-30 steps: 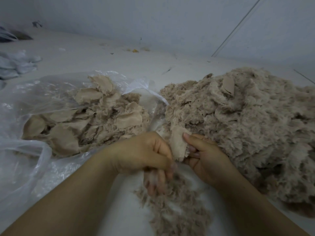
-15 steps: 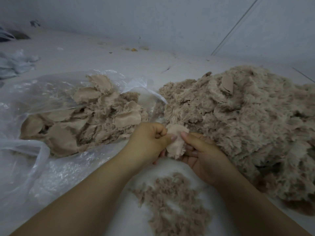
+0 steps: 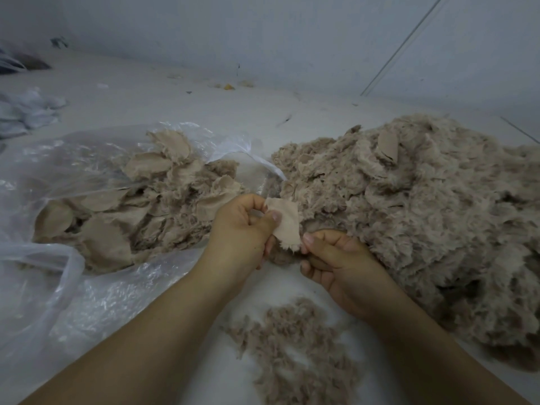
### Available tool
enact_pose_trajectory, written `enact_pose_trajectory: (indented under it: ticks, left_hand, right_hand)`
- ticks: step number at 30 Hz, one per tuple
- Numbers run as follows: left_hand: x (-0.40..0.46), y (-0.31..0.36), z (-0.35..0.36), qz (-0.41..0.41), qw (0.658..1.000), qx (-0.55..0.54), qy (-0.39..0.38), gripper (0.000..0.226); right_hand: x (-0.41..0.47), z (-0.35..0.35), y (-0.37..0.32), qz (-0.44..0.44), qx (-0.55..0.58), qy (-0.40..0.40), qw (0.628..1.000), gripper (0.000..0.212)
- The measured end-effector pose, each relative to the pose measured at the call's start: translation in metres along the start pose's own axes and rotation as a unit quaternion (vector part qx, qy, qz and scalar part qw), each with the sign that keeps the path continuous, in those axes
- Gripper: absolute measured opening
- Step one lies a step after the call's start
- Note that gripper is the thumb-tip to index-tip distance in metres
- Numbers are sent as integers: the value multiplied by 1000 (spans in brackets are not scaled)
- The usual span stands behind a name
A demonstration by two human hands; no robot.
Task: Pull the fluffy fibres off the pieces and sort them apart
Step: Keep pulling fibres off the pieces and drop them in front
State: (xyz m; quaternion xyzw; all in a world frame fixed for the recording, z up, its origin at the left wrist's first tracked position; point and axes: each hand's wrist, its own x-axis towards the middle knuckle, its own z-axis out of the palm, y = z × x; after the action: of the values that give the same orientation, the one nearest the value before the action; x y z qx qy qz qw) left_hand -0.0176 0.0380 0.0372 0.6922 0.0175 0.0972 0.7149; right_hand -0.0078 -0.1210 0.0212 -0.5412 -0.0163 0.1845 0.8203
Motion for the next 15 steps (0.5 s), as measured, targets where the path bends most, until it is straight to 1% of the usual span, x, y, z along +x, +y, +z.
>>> enact_pose_trajectory:
  ticks: [2, 4, 6, 9, 11, 13, 15]
  left_hand:
    - [1, 1, -2, 10, 1000, -14, 14, 16]
    - [2, 2, -4, 19, 999, -25, 11, 14]
    - [1, 2, -2, 18, 999, -37, -11, 9]
    - [-2, 1, 4, 26, 997, -43, -58, 7]
    - [-4, 0, 6, 34, 995, -42, -81, 8]
    - [-5, -1, 7, 32, 994, -43, -96, 9]
    - [-5, -1, 8, 26, 994, -37, -98, 9]
  right_hand:
    - [0, -1, 0, 3, 5, 9, 1000, 18]
    - [0, -1, -1, 7, 3, 4, 1000, 15]
    - [-1, -1, -1, 7, -6, -10, 1000, 11]
    - [-4, -2, -3, 0, -13, -57, 998, 23]
    - [-5, -1, -5, -7, -27, -84, 996, 25]
    - [-5, -1, -5, -11, -31, -78, 996, 20]
    - [-4, -2, -3, -8, -21, -49, 999, 13]
